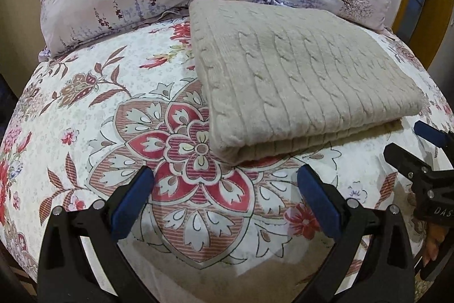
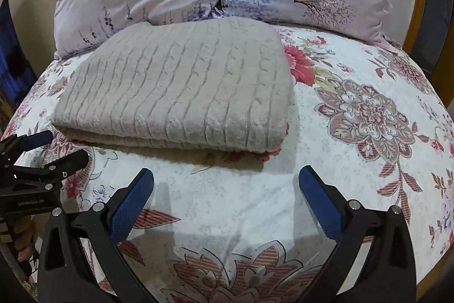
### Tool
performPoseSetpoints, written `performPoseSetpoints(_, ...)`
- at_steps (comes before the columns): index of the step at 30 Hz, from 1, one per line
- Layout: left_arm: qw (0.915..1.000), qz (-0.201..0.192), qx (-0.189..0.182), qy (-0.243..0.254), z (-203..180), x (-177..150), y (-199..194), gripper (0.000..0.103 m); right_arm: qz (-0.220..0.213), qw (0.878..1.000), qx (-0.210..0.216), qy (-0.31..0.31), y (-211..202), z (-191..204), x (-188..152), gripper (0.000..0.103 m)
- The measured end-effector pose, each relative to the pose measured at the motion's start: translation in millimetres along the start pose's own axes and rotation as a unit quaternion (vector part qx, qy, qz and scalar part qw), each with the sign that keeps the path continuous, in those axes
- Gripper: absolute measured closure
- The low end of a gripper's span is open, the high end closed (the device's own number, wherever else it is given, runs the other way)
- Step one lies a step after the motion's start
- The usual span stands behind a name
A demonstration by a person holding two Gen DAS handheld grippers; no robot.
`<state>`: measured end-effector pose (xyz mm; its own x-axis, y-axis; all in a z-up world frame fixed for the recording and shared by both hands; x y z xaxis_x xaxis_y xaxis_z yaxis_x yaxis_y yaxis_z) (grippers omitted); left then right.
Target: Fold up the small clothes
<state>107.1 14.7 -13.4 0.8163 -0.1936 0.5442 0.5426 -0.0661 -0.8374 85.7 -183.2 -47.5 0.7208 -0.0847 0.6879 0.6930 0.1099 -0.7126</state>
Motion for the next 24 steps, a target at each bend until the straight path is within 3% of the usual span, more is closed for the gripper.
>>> performPoseSetpoints(4,1.0000,-0.007,0.001,0.000,0.4,-0.1,0.7,0.002,0.015,1.000,-0.019,-0.009,6.8,1.7,-1.7,0.001)
performPoseSetpoints(24,1.0000,-0.010,0.000,0.000,0.4,0.1,0.2,0.002,0.006,1.000,-0.022,-0.003,6.5,0.8,-1.4,0.001)
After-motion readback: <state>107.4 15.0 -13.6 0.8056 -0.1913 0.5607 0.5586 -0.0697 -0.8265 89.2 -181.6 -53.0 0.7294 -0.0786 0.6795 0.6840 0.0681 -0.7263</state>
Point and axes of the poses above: each gripper's, at about its wrist camera, not at the fingertips, and y roughly the way its jaws point, z to its left, x to its top, the point moved 3 cm from there along y, roughly the way its jaws point, and after that the axes turned 5 degrees about y, right-handed, at the moved point
